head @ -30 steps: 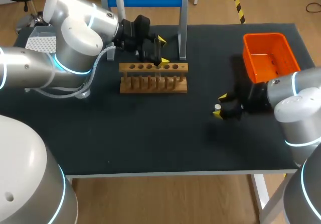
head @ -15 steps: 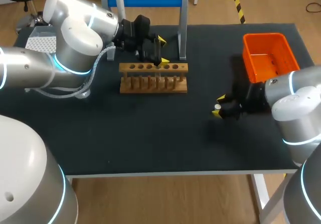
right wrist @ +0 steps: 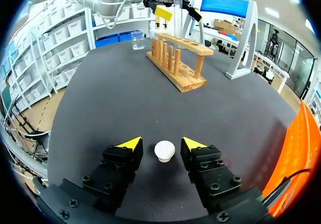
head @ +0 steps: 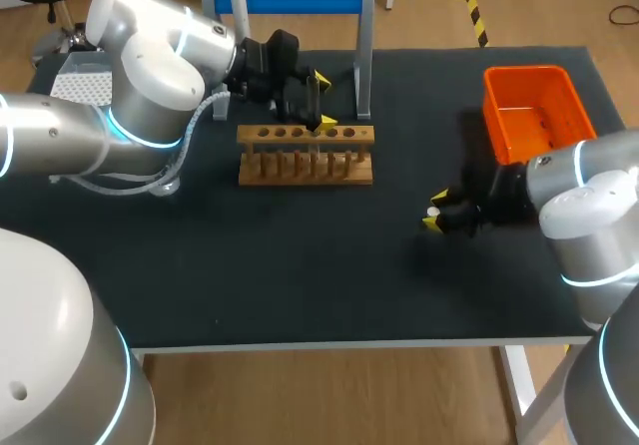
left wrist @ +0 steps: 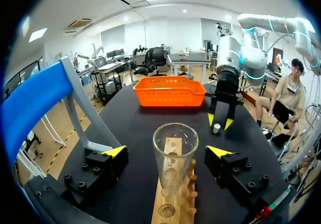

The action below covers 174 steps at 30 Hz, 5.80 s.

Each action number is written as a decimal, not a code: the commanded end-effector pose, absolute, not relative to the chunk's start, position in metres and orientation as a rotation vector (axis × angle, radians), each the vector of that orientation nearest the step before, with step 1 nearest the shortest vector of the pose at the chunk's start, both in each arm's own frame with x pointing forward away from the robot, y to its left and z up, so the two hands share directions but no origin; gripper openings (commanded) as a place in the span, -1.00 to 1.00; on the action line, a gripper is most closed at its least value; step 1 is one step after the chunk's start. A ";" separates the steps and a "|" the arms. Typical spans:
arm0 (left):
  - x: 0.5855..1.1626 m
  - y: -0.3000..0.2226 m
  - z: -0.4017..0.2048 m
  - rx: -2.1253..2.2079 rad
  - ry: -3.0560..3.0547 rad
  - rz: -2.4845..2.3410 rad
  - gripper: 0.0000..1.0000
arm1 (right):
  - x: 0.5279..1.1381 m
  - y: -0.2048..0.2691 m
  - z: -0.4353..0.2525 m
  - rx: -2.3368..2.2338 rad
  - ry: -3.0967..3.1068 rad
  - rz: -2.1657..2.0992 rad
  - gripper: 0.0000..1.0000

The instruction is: Invert the test tube, pick up the pipette, mount the tip to pipette, aspirate from beaker and dispense into the tube, eject the tip, return the pipette, and cap with the stopper.

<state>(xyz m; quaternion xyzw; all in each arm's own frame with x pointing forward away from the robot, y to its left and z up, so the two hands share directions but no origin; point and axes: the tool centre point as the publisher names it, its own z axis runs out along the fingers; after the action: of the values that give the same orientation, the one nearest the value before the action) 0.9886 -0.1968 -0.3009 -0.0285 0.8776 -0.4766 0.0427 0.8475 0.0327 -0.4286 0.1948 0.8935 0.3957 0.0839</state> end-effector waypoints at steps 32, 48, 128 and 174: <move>0.990 -0.197 -0.301 -0.085 2.689 -1.459 1.00 | 0.849 0.032 -0.431 0.589 2.689 1.169 -0.20; 0.990 -0.197 -0.301 -0.085 2.689 -1.459 1.00 | 0.849 0.032 -0.432 0.594 2.692 1.167 -0.33; 0.990 -0.197 -0.301 -0.085 2.689 -1.459 1.00 | 0.940 0.128 -0.204 0.062 2.772 1.270 -1.00; 0.990 -0.197 -0.301 -0.085 2.689 -1.459 1.00 | 0.969 0.214 -0.200 -0.054 2.822 1.247 -1.00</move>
<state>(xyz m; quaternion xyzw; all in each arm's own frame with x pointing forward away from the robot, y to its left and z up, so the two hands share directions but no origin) 0.9886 -0.1968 -0.3010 -0.0284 0.8776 -0.4767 0.0428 0.9660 0.2111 -0.2008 -0.0165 0.9126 0.4074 0.0311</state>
